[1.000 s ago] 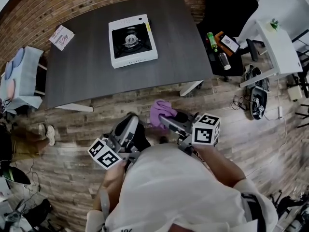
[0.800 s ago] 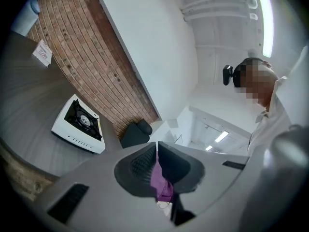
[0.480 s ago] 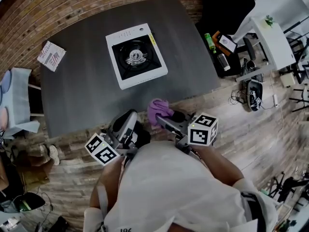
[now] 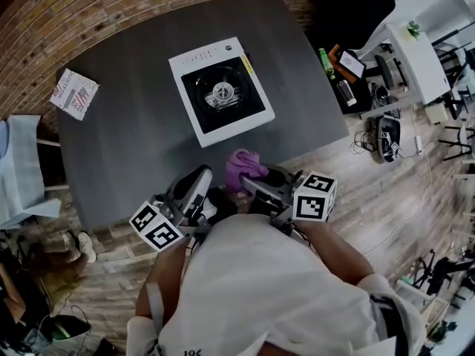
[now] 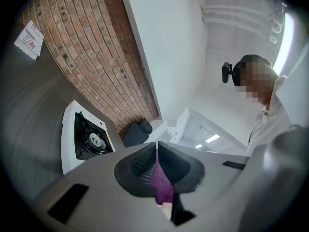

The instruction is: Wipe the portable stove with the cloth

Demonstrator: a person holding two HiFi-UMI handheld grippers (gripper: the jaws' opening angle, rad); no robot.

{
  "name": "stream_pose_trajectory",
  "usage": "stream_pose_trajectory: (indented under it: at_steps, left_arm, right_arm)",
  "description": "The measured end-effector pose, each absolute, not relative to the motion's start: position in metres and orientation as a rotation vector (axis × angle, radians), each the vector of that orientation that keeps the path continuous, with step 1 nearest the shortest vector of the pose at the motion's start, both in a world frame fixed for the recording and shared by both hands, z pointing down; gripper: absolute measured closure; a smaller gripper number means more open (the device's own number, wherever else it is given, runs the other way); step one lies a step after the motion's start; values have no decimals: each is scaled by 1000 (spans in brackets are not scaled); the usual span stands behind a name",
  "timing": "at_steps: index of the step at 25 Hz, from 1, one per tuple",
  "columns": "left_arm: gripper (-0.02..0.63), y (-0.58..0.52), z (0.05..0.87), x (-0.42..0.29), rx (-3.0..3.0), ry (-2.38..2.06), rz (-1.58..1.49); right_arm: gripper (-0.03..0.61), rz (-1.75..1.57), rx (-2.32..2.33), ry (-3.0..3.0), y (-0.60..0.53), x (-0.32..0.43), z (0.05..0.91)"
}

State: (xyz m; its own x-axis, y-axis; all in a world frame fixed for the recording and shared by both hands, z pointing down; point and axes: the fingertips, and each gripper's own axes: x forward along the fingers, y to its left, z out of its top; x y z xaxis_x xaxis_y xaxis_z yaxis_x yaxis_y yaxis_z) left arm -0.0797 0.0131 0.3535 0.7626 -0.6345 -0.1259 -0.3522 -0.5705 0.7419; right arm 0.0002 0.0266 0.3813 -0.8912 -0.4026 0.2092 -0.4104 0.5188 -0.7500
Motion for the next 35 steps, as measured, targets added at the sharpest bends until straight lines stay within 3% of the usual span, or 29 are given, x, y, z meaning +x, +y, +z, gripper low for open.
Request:
stream_pose_trajectory:
  at_steps: [22, 35]
  left_arm:
    - [595, -55, 370, -87, 2154, -1018, -529]
    - [595, -123, 407, -98, 2144, -1067, -421]
  right_arm:
    - [460, 992, 656, -2510, -120, 22, 419]
    - [460, 830, 631, -2372, -229, -12, 450]
